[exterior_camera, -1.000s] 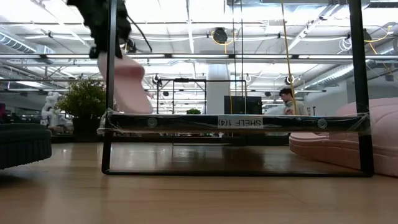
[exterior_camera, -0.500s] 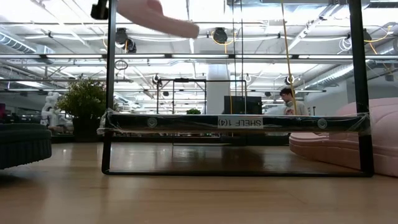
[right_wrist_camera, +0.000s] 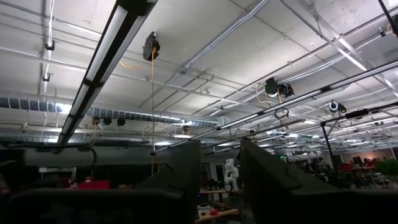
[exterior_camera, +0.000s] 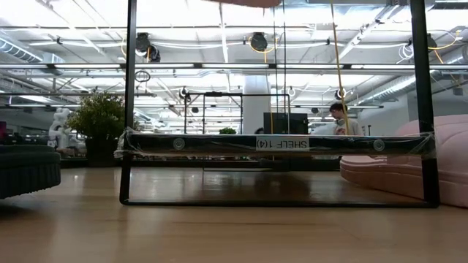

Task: Pick and place slides into the shelf
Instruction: Put the top pink slipper on the shelf

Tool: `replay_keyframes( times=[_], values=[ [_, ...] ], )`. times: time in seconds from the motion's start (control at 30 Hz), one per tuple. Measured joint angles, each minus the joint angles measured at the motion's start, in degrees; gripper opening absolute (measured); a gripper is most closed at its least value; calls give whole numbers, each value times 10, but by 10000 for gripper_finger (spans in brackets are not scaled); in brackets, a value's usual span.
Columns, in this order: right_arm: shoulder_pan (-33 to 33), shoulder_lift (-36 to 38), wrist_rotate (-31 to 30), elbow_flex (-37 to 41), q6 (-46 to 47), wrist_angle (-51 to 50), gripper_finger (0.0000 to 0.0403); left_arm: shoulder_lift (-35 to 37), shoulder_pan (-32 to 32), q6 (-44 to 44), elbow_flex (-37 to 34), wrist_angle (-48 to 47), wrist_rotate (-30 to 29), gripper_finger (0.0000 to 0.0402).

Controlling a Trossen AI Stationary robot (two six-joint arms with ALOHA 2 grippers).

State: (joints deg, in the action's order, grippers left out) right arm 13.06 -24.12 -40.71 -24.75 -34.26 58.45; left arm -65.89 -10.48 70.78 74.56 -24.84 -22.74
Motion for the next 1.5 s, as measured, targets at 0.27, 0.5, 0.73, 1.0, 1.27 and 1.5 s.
replay_keyframes(
  times=[0.27, 0.5, 0.73, 1.0, 1.27, 1.5],
  values=[
    [0, 0, 0, 0, -39, 0, 100, -106, -124, 148, 0, 22, -150, 0],
    [0, 0, 0, 0, -77, 0, 100, -200, -186, 263, 0, 48, -222, 0],
    [0, 0, 0, 0, -106, 0, 100, -277, -206, 322, 0, 77, -219, 0],
    [0, 1, 0, 0, -117, 2, 100, -307, -204, 339, 0, 77, -195, 0],
    [0, 1, 0, 0, -134, 10, 100, -307, -203, 347, -2, 54, -135, 0],
    [0, 1, 0, 0, -149, 14, 100, -307, -202, 370, -19, 65, -133, 0]
  ],
)
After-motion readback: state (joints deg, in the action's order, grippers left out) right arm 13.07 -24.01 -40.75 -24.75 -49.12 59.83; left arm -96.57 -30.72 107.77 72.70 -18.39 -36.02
